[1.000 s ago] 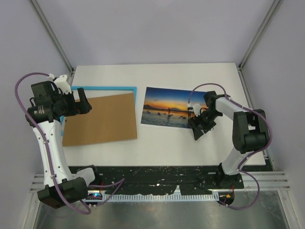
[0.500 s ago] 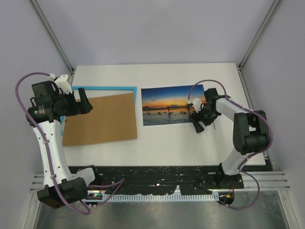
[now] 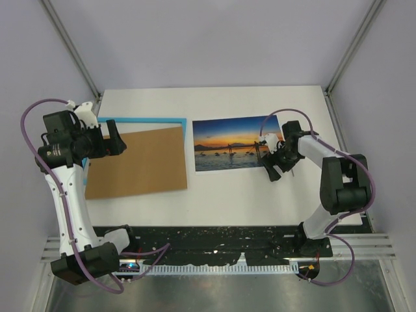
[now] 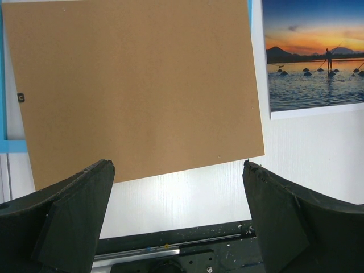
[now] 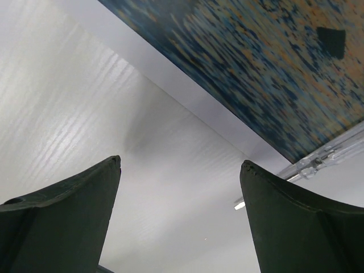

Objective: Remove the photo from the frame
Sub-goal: Adjust the photo at the center of the board.

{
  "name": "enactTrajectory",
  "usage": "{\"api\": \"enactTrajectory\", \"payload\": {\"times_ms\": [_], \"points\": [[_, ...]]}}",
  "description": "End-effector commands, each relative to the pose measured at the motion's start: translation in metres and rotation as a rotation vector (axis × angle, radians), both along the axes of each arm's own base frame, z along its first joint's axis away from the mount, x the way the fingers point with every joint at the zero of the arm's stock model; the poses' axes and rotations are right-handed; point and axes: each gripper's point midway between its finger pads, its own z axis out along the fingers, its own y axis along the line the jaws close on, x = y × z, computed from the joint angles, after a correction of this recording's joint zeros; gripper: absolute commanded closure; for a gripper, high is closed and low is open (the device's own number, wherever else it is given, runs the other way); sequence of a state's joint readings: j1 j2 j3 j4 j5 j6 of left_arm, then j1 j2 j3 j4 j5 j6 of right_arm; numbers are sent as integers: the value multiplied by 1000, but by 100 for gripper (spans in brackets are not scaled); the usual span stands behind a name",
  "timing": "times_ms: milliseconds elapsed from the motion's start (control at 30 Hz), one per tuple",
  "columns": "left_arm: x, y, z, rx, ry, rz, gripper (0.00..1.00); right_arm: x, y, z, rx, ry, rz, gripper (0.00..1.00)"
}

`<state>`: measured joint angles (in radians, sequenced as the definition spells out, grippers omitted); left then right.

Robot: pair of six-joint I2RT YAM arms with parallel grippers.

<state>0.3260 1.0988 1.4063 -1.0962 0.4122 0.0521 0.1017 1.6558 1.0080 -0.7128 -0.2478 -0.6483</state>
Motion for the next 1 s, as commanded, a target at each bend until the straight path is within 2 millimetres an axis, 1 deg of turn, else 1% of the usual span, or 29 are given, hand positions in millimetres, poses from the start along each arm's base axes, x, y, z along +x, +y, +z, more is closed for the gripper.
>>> {"api": "enactTrajectory", "payload": {"times_ms": [0,200,267,333,367,400,467,667,800,867,900,933,967], "points": [[2,-3,24,16,-87,-9,0,28,-5,11,19,-71,-46,10],[0,-3,26,22,-93,-9,0,42,-11,-1,23,-61,-84,10],[0,-2,26,27,-91,-7,1,46,-18,-3,17,-63,-110,10],[-1,-2,27,33,-94,-8,0,51,-23,-3,16,-74,-130,10],[-1,-1,26,36,-92,-6,0,52,-23,-3,17,-78,-130,10],[-1,-1,26,38,-93,-5,0,55,-34,-1,10,-89,-164,10],[-2,-1,27,41,-98,-7,0,58,-41,0,3,-97,-187,10],[-3,-2,28,38,-103,-7,0,59,-51,3,4,-108,-224,10],[-3,-2,29,40,-104,-10,0,60,-53,7,9,-119,-235,10],[-4,-3,31,40,-110,-9,0,59,-49,11,29,-121,-229,10],[-4,-2,30,40,-107,-7,0,59,-43,15,64,-125,-220,10],[-4,-3,31,41,-107,-10,0,55,-38,17,85,-107,-212,10],[-5,-3,31,42,-109,-8,0,54,-29,23,124,-111,-189,10]]}}
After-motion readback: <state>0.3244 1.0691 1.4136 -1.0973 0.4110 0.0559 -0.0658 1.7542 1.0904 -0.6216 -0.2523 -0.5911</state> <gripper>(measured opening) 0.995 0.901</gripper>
